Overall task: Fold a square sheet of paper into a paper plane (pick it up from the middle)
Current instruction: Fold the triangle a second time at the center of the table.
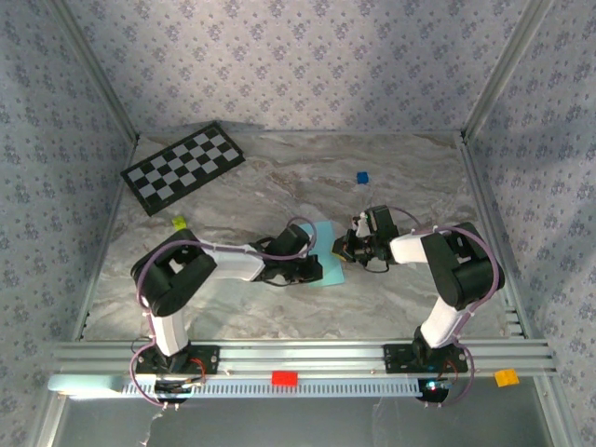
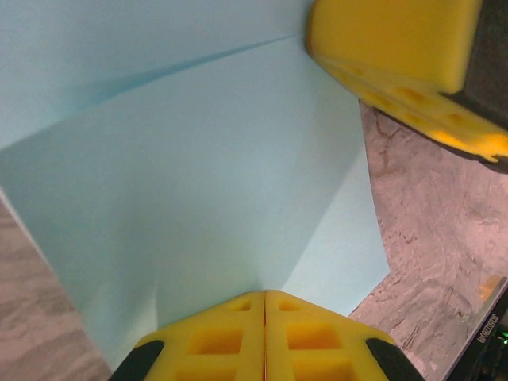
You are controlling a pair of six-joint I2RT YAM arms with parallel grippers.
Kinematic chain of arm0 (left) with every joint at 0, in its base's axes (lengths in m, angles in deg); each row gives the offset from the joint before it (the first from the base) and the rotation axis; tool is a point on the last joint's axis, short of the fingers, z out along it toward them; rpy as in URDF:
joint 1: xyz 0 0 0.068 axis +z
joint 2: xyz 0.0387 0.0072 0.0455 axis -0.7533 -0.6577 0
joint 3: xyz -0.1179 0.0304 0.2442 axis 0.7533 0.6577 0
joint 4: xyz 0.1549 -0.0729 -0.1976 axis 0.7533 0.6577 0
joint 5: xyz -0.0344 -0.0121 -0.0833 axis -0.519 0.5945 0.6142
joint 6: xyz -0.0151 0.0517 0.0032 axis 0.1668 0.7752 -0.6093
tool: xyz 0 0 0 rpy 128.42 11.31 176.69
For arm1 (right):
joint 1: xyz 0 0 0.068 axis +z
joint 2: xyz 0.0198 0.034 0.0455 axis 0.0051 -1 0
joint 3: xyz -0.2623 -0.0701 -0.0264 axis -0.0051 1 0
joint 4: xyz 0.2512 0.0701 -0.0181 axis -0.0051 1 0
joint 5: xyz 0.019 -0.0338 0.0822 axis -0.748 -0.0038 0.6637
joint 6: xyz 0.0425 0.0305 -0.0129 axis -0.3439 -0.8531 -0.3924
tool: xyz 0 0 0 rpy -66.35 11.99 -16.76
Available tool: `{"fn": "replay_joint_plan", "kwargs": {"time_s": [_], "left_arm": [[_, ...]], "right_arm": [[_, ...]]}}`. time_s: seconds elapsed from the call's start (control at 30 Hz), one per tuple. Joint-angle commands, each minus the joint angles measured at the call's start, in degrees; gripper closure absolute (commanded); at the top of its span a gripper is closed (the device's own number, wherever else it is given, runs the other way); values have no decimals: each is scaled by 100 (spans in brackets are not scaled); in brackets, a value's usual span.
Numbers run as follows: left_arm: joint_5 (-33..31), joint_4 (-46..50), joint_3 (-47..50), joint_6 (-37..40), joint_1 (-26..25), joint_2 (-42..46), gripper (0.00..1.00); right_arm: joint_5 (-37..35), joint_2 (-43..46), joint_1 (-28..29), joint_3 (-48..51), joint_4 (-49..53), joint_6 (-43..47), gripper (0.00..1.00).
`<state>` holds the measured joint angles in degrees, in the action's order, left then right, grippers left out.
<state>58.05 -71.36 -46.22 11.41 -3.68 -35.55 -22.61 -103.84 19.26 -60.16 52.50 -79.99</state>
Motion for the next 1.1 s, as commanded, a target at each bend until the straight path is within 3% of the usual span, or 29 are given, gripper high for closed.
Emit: {"fn": "replay_joint_plan", "kwargs": {"time_s": [0.0, 0.2, 0.4, 0.63, 1.07], "left_arm": [[-99, 426, 151, -26, -88, 325, 93], [-405, 899, 38, 146, -123, 807, 92], [-56, 757, 88, 96, -141, 529, 93], [-147, 791, 309, 6, -167, 224, 95], [-339, 832, 211, 144, -210, 717, 94]], "right_arm": [[-652, -60, -50, 239, 656, 163, 98], [-691, -16, -40, 245, 718, 190, 98], [-675, -35, -33, 264, 713, 187, 98], [-739, 9, -35, 258, 811, 215, 98], [-683, 43, -15, 87, 906, 246, 97]]}}
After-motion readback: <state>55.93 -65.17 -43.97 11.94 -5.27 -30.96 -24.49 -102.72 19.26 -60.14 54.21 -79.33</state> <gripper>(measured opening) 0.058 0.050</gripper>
